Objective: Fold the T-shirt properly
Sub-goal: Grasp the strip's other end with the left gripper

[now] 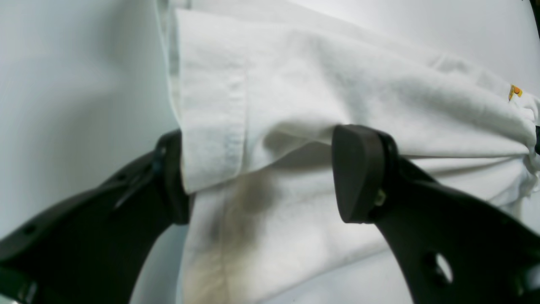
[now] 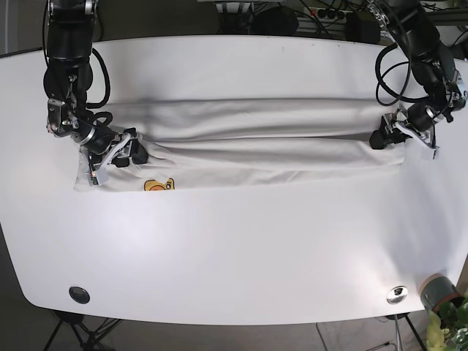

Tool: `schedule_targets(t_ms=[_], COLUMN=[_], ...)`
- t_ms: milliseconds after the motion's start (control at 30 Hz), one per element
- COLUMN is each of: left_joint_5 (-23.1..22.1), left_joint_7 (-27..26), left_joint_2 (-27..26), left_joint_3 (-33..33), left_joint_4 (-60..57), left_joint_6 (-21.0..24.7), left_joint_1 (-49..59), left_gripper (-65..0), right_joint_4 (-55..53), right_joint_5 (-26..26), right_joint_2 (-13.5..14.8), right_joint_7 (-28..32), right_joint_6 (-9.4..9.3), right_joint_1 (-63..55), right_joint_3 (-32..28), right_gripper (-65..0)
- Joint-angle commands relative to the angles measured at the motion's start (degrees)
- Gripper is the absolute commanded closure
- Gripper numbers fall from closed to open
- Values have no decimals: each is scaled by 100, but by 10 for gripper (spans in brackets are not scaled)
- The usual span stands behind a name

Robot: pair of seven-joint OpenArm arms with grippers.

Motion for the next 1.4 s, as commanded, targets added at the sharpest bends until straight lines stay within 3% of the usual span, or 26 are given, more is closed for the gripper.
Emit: schedule_targets(t_ms=[0,100,167,367,400,700,900,1033,1367], left_joint_5=[-72,-72,-72,-63,-63,-72,-72,-63,-63], left_joint_7=[-229,-387,-449,-581,-581,-589,-589,-589,-581], left_joint_2=[-12,32,41,50,41,15,-38,-29,-29], left_joint_3=[-18,-18,-18,193,298,474,483,518,1300], left_joint_4=[72,81,81,72,81,134,327,951,2806], left_joint_6=[-8,172,375,656,682,911,902,902,902], left_joint_1=[-66,-66,-57,-48,-48,-40,-22,180,593], left_gripper=[-440,-438,-399,-86,-64,0,0,0,0], right_joint_4=[-7,-7,-7,-7,-7,-7,-7,-7,-16], right_joint_5=[-194,-194,-194,-194,-194,-194,-194,-194,-194], right_joint_2=[50,50,50,50,50,50,50,50,-20], right_joint_7=[-245,-245,-245,-245,-245,-245,-245,-245,-245], right_joint_6=[-101,-101,-101,-101,-101,-101,-101,-101,-101], right_joint_1=[1,1,1,1,1,1,1,1,1], right_joint_3=[2,2,2,2,2,2,2,2,10], right_gripper=[-327,-327,-327,-327,-327,-327,-327,-327,-327])
